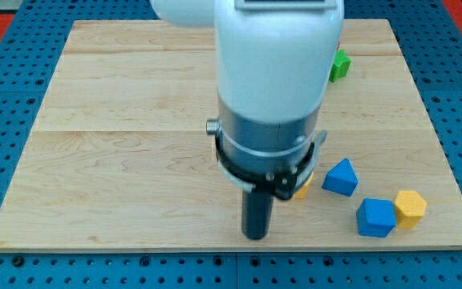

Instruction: Move the blue cube slightly up

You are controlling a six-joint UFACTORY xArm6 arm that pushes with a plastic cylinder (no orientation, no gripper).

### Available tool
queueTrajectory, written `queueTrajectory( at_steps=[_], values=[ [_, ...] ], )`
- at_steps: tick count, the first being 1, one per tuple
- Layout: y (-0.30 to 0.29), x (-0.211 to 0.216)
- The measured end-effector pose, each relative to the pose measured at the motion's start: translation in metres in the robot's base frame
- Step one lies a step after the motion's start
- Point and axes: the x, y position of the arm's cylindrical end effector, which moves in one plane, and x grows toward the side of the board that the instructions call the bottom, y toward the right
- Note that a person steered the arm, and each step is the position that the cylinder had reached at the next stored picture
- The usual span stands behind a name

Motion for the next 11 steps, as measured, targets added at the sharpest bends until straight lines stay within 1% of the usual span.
queueTrajectory(
  at_steps=[1, 2, 3, 5, 6, 7, 11],
  values=[
    [0.015, 0.009],
    [0.063, 0.008],
    [0.091, 0.008],
    [0.134, 0.008],
    [0.146, 0.005],
    [0.155, -0.012],
    [0.155, -0.108]
  ],
)
